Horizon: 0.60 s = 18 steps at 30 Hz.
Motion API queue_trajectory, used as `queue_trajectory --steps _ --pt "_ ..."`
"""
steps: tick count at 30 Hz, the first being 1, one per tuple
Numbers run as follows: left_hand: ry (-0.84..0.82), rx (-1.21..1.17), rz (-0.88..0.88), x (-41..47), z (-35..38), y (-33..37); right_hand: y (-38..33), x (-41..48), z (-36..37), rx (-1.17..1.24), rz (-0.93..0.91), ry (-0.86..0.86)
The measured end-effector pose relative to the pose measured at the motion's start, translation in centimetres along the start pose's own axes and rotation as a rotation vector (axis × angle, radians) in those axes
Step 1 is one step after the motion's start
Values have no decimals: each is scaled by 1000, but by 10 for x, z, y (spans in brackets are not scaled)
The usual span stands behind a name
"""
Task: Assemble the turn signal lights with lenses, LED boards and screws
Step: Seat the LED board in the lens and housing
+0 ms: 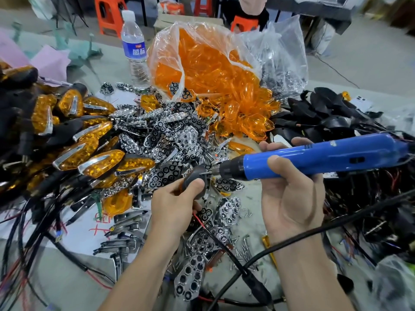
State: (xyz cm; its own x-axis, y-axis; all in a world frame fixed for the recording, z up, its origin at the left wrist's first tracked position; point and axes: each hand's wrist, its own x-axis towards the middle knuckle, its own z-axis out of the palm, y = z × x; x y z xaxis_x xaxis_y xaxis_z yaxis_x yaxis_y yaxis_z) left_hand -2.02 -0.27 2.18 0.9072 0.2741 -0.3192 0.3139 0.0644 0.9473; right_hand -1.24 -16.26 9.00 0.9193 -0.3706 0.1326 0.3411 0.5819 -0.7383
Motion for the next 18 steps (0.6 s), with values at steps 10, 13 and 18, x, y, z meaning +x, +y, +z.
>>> queue_trajectory --steps 10,13,18 --pt "21 13 54 -1 1 -1 2 -2 3 -42 -58 -77" --pt "-4 -9 78 0 1 0 4 -3 1 -35 -60 -96" --pt "27 -40 109 8 -3 -6 3 -2 -5 -65 -64 -405"
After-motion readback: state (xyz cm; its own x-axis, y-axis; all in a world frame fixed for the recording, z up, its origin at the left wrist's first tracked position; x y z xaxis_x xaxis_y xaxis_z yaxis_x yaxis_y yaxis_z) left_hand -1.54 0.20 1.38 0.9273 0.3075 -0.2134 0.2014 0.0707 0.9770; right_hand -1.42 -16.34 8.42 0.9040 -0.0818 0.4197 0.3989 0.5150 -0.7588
